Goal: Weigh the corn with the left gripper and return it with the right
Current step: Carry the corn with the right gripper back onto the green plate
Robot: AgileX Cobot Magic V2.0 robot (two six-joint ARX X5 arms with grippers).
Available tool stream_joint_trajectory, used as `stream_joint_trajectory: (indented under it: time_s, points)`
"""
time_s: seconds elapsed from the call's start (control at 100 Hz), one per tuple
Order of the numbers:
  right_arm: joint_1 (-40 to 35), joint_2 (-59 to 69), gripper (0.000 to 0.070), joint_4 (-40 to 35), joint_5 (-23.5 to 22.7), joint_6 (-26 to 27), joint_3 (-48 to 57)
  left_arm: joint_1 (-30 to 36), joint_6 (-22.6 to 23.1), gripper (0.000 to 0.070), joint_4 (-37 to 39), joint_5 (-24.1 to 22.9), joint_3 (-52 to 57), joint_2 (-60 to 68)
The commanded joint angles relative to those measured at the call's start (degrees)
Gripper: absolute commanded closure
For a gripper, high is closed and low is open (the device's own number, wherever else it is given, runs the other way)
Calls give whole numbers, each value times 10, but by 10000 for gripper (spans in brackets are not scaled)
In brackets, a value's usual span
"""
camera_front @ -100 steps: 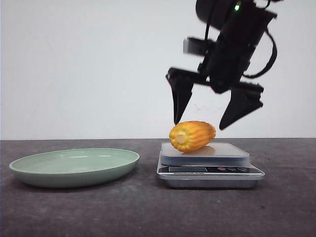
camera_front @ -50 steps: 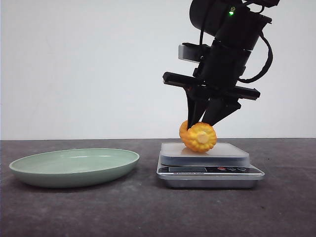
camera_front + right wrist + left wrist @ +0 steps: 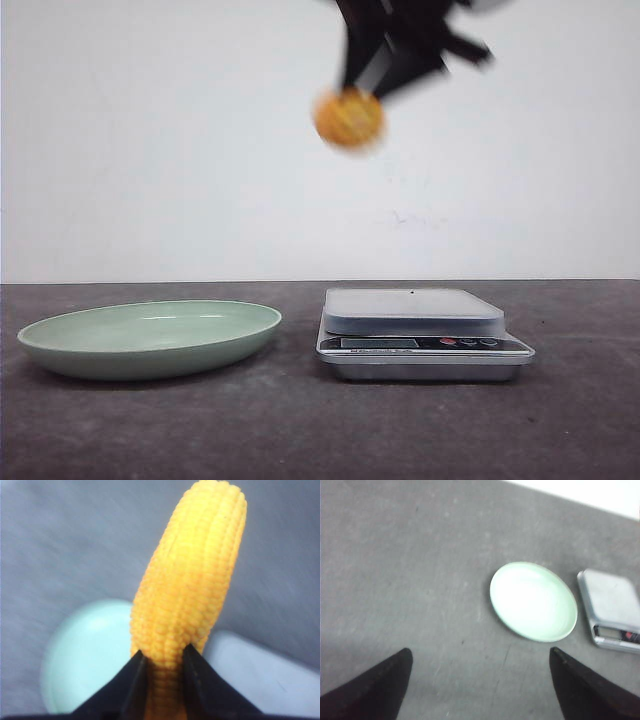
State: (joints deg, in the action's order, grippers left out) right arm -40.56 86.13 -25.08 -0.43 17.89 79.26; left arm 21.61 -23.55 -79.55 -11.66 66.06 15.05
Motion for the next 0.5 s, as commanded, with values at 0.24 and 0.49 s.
stream_joint_trajectory:
  time_s: [0.24, 0.49]
  points:
    - [-96, 156, 700, 0, 3, 27, 115, 1, 2, 186, 47, 1, 7, 1]
    - [-119, 266, 700, 35, 5, 63, 118, 1, 2, 186, 62, -5, 7, 1]
